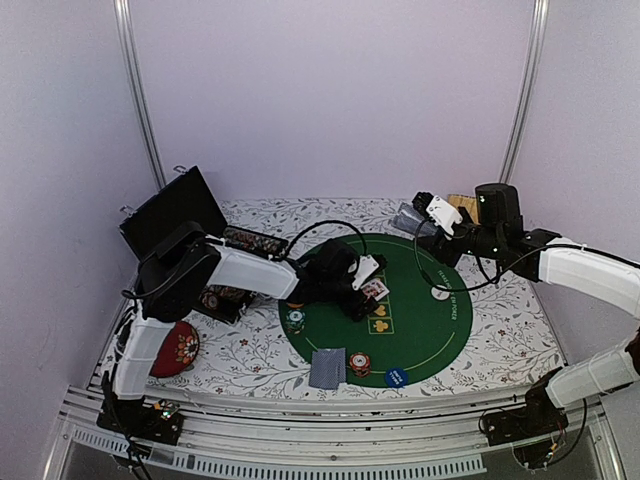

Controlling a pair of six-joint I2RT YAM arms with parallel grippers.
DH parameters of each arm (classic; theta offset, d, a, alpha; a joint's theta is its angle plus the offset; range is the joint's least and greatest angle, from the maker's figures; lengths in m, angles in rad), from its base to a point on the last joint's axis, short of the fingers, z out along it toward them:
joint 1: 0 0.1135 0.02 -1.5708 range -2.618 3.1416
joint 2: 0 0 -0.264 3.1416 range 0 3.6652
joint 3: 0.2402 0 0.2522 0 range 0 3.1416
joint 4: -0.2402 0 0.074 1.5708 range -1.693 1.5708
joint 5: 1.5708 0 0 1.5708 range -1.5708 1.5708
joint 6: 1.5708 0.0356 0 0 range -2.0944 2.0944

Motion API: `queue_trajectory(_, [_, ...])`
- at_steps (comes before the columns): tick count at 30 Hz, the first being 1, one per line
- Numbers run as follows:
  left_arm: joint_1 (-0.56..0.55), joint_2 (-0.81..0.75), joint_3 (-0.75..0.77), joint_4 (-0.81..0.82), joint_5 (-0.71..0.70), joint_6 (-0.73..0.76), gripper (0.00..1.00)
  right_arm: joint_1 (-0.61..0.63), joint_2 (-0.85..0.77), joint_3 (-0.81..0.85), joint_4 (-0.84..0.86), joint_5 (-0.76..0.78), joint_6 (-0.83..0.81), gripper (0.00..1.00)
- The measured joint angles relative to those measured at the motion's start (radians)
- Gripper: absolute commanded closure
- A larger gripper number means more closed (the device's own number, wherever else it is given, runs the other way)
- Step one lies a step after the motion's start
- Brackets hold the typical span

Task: Distribute texas hold em gaming equipment
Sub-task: Move the poker card to the community card area.

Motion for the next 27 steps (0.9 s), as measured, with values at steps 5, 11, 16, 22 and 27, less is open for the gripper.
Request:
queue_trajectory(5, [0.000, 0.037, 0.058, -0.024, 0.007, -0.008, 0.29, 0.000, -0.002, 0.000, 0.000, -0.001, 0.000, 0.52])
queue_trajectory(11, [0.003, 0.039, 0.063, -0.032, 0.011, 0.022, 0.38, -0.001, -0.003, 0.000, 0.000, -0.001, 0.000, 0.52])
queue_trajectory(16, [0.000, 0.042, 0.076, -0.040, 0.002, 0.119, 0.40, -0.001, -0.013, 0.000, 0.000, -0.003, 0.000, 0.52])
queue_trajectory(22, [0.008, 0.052, 0.089, -0.024, 0.017, 0.243, 0.44, -0.001, -0.019, 0.000, 0.000, -0.004, 0.000, 0.52])
queue_trajectory(27, [0.059, 0.101, 0.183, -0.079, 0.108, 0.272, 0.45, -0.001, -0.020, 0.000, 0.000, -0.003, 0.000, 0.52])
